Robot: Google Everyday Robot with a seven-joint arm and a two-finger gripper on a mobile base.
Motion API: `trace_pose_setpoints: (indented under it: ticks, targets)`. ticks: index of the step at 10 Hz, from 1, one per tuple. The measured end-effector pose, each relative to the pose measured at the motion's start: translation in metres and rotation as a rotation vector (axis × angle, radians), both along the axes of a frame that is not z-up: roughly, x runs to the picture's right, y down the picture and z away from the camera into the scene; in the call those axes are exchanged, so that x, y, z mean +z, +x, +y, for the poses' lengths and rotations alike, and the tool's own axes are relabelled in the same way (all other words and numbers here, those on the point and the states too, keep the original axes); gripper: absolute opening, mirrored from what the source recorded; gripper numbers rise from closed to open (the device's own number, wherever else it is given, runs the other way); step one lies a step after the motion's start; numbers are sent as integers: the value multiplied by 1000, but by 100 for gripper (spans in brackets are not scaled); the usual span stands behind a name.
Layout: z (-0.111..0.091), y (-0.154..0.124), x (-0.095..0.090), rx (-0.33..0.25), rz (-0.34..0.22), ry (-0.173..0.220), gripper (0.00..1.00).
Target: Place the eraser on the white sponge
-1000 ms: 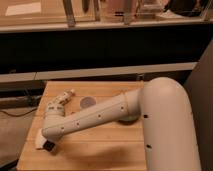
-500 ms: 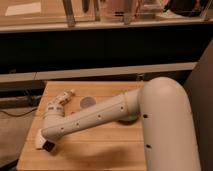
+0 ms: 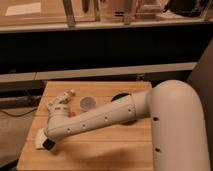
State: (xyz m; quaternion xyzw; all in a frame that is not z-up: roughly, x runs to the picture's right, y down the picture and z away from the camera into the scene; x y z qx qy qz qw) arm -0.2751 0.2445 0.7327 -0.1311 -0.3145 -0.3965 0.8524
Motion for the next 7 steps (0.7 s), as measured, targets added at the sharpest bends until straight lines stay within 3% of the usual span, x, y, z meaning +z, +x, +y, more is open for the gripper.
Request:
trace_pose_setpoints:
  ticks: [7]
  targets:
    - [-18, 8, -9, 118, -24, 9, 2]
